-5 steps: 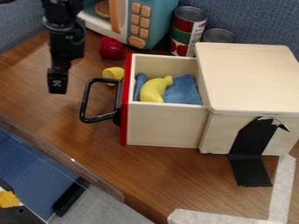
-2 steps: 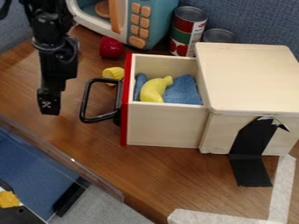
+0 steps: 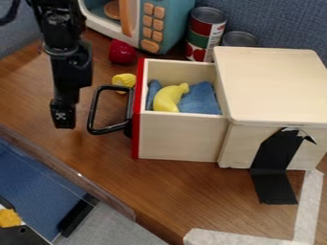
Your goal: Close the drawer
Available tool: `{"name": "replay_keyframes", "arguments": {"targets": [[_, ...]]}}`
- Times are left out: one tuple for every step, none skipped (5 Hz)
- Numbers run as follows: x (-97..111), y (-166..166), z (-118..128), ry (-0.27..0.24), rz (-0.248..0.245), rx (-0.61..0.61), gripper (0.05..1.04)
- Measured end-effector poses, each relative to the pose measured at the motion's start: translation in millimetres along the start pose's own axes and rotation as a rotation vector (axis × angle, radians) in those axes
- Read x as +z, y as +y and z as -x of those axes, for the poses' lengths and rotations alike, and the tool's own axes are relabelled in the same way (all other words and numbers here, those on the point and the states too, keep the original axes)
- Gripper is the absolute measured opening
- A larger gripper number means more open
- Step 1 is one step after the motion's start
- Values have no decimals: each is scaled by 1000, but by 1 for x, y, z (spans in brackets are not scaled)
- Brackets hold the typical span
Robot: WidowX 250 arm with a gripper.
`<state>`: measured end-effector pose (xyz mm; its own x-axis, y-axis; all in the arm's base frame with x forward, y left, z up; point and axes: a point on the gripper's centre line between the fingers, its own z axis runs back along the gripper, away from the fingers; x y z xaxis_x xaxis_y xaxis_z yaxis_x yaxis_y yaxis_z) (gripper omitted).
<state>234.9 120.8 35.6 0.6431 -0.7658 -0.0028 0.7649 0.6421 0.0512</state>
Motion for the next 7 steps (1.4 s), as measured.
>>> {"name": "replay_keyframes", "arguments": {"targets": [[1,1,-7,-23,22,23,1001],[-3,-3,-18,-60,8,22,1001],[-10,-7,-28,-64,-6,-3,1001],[-12,-12,-38,-68,-7,-21,1001],[-11,-21,-48,-89,42,-8,1001],[-9,-30,-64,-118,77,-1,1001],[-5,-34,-82,-140,85,7,1001]]}}
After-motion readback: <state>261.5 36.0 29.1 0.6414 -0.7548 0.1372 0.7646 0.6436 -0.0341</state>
